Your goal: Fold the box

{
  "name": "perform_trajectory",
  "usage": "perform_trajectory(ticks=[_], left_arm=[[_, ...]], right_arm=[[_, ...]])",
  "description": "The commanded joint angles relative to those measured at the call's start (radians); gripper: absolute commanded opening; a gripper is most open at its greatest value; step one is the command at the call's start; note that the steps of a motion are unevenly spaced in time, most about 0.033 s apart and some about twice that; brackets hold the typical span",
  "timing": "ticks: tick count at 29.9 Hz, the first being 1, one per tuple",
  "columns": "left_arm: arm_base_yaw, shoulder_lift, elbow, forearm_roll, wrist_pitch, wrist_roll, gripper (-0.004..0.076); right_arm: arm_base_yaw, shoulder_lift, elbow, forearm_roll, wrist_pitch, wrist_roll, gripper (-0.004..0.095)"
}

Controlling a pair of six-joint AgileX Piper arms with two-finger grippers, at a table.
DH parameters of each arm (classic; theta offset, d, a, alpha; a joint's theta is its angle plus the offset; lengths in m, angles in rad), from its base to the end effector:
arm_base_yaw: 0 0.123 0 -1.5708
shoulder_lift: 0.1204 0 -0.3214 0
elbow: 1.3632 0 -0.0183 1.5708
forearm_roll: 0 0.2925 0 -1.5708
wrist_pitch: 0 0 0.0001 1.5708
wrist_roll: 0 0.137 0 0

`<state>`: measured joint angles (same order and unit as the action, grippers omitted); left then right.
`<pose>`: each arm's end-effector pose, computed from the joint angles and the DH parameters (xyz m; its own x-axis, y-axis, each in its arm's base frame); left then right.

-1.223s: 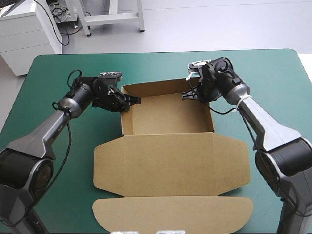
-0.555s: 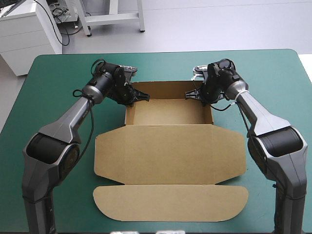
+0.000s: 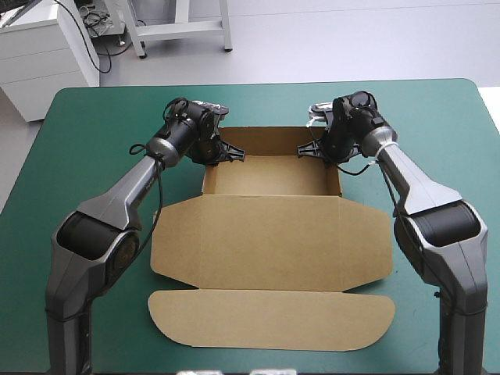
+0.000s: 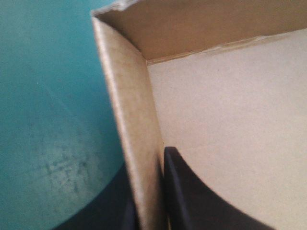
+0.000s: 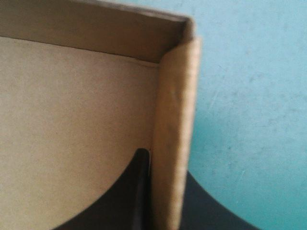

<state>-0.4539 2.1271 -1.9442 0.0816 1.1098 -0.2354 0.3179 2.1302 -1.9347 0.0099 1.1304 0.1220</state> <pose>0.4925 -0.2291 0.2363 -0.9043 0.2218 -0.3649 0.2397 0.9708 -0.0041 0.5120 0.1698 0.2300 -0.9305 -0.1737 -0.3224 -0.1998 0.9786 0.0494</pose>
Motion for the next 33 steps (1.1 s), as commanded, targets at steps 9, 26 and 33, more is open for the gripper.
perform_trajectory(ticks=[9,26,33], left_arm=[[-0.028,0.000,-0.009,-0.157,-0.077,0.053,0.0416],[-0.026,-0.023,-0.190,-0.072,0.130,0.035,0.0415],[-0.026,-0.023,-0.233,-0.066,0.131,0.022,0.0416]], right_arm=[[0.005,-0.012,-0.130,-0.041,0.124,-0.122,0.0536],[0.005,-0.084,-0.225,-0.058,0.124,-0.066,0.0539],[-0.006,-0.108,-0.225,-0.075,0.124,-0.066,0.0539]])
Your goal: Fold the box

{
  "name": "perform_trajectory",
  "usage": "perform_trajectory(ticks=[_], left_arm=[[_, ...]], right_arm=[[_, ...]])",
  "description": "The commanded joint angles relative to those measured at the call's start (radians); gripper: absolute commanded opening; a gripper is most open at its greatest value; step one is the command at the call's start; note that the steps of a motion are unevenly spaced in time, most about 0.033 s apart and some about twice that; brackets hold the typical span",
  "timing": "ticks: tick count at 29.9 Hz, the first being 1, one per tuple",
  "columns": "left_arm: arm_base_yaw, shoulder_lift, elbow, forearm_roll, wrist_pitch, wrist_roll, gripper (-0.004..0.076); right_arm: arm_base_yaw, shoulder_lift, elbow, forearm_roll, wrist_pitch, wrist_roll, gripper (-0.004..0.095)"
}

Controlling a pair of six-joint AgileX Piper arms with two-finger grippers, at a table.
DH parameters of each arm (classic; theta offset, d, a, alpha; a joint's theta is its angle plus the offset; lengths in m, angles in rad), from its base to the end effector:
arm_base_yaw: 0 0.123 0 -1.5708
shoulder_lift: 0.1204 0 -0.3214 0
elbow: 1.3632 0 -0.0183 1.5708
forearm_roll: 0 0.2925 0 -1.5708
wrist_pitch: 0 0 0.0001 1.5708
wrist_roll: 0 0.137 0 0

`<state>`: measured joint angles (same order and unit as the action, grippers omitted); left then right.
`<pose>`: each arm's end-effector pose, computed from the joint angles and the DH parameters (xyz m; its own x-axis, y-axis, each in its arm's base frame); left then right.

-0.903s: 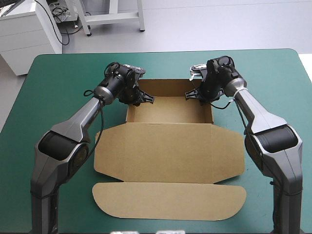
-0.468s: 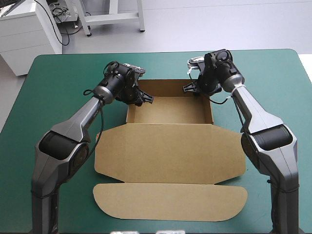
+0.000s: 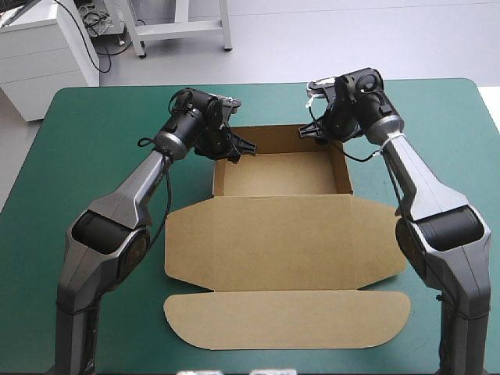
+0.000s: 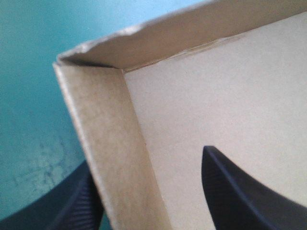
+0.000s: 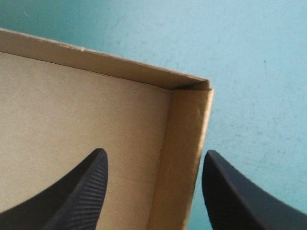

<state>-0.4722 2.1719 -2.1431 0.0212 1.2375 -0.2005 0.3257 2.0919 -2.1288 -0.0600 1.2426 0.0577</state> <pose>0.4959 -0.2502 0.2730 -0.8939 0.2406 -0.3782 0.2813 0.9580 -0.0553 0.5142 0.1654 0.3118 -0.8626 -0.2510 -0.4392 -0.2631 0.9642 -0.0342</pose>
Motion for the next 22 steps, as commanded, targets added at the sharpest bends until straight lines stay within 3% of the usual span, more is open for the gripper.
perform_trajectory(ticks=[1,12,22], left_arm=[[-0.008,-0.068,-0.034,-0.004,0.013,-0.013,0.0416],[-0.008,-0.112,-0.100,-0.014,0.054,-0.011,0.0415],[-0.010,-0.360,-0.107,0.034,0.056,0.045,0.0410]], right_arm=[[-0.016,-0.069,-0.031,-0.005,0.012,0.002,0.0539],[-0.016,-0.126,-0.031,0.013,0.013,-0.001,0.0539],[-0.016,-0.252,-0.031,0.013,0.013,-0.001,0.0539]])
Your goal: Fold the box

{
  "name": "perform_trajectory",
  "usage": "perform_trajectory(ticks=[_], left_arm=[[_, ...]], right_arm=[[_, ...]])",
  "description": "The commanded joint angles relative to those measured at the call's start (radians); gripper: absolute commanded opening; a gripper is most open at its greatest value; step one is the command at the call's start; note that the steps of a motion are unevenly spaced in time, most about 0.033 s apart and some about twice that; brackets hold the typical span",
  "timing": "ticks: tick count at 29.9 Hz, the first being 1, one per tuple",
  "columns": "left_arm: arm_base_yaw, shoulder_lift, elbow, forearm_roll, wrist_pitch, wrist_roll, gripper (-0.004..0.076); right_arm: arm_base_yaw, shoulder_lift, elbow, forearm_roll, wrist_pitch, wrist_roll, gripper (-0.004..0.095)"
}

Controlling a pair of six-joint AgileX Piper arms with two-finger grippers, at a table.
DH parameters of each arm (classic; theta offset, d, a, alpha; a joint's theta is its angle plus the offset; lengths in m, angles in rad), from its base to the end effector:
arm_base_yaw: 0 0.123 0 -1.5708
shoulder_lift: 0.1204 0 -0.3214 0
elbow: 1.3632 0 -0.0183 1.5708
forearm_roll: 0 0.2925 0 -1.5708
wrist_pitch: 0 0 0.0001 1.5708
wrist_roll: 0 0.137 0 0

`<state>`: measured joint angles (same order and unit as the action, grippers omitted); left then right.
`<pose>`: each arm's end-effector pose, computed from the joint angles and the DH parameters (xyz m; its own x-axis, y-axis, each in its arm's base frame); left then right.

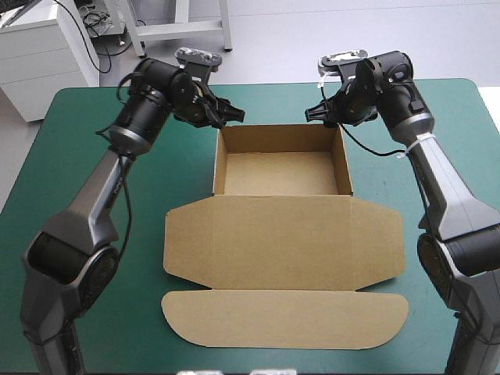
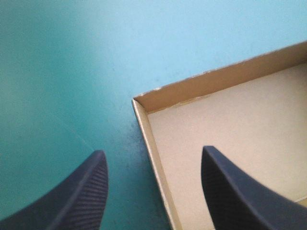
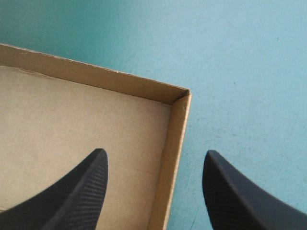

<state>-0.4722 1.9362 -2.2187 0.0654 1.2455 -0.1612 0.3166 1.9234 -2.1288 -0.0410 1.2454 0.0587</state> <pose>0.4525 -0.2216 0.4249 -0.7355 0.2189 -0.6412 0.3189 0.9468 -0.0425 0.4773 0.1508 0.3994 -0.7868 -0.2099 -0.5804 -0.2541 0.9672 -0.0052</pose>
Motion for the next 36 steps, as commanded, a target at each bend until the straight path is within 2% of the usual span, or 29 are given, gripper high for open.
perform_trajectory(ticks=[1,4,9,17,25,32,34,36], left_arm=[[-0.010,-0.146,-0.031,-0.022,0.047,0.010,0.0403],[-0.010,-0.233,-0.029,-0.065,0.047,0.101,0.0321],[-0.010,-0.397,0.031,-0.065,0.047,0.219,-0.0006],[-0.010,-0.727,0.364,-0.039,0.023,0.270,-0.0008],[-0.010,-1.120,0.879,-0.038,-0.202,0.260,-0.0008],[-0.010,-1.469,1.314,-0.038,-0.343,0.203,-0.0008],[-0.010,-1.570,1.426,-0.038,-0.374,0.169,-0.0008],[-0.010,-1.665,1.524,-0.038,-0.399,0.161,-0.0008]], right_arm=[[-0.007,-0.088,-0.031,-0.008,0.011,-0.002,0.0539],[-0.007,-0.104,-0.025,-0.008,0.011,-0.002,0.0539],[-0.007,-0.106,-0.006,-0.019,0.011,-0.001,0.0539],[-0.007,-0.104,0.131,-0.079,0.009,0.005,0.0539],[-0.026,-0.017,0.144,-0.039,0.009,0.020,0.0539],[-0.026,0.076,0.144,-0.020,0.009,0.032,0.0538],[-0.026,0.098,0.144,-0.017,0.009,0.064,0.0512],[-0.026,0.109,0.144,-0.017,0.009,0.092,0.0440]])
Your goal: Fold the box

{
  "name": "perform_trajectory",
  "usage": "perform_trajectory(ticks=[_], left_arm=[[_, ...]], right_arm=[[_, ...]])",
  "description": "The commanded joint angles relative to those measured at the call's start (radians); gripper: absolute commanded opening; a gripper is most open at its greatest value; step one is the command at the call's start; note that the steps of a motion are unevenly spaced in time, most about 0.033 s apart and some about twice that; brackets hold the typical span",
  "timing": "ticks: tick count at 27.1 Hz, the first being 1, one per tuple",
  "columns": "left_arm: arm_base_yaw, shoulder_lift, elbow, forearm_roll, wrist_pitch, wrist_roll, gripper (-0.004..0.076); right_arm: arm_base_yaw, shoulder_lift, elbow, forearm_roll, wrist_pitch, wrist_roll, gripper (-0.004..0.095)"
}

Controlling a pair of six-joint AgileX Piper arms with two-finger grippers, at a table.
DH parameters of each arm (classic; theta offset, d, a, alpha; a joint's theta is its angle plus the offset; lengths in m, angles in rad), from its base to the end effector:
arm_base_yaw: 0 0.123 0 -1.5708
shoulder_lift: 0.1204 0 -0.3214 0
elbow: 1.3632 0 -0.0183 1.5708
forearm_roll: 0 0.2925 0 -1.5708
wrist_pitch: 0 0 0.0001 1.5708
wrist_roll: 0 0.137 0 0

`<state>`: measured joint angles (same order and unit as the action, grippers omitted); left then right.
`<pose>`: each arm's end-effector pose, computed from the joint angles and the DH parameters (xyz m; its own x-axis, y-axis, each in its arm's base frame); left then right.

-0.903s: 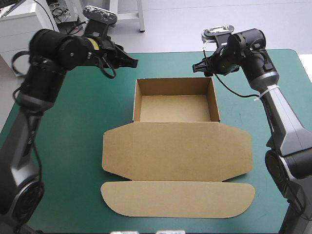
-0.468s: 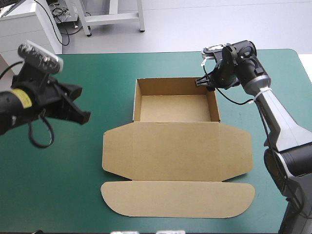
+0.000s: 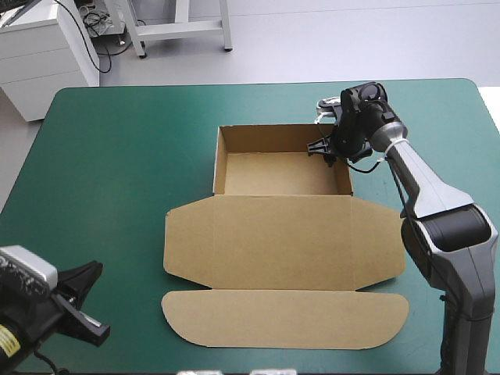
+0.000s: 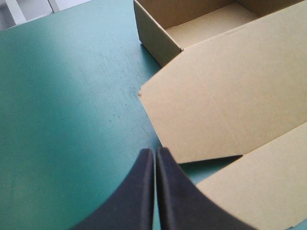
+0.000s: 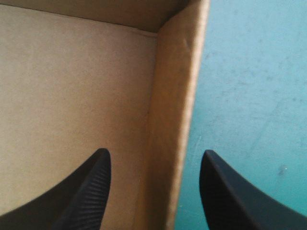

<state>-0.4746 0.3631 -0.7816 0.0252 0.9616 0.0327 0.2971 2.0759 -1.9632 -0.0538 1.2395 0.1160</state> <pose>0.0773 -0.0365 0.3697 -0.3703 0.2432 -0.8965 0.4583 0.8873 0.0514 0.5014 0.1462 0.2639 -0.9346 -0.1834 -0.3048 -0.1867 0.9822 -0.0186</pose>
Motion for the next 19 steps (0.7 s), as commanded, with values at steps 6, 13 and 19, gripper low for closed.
perform_trajectory(ticks=[6,13,19], left_arm=[[-0.007,-0.308,0.263,0.010,-0.130,-0.040,-0.0008],[-0.007,-0.385,0.295,0.079,-0.128,-0.101,-0.0008],[-0.007,-0.385,0.295,0.084,-0.128,-0.099,-0.0008]], right_arm=[[-0.006,-0.041,-0.021,-0.071,0.015,0.023,-0.0012],[-0.132,-0.043,-0.023,-0.179,0.015,0.017,-0.0020],[-0.481,-0.064,-0.023,-0.191,0.015,-0.077,-0.0020]])
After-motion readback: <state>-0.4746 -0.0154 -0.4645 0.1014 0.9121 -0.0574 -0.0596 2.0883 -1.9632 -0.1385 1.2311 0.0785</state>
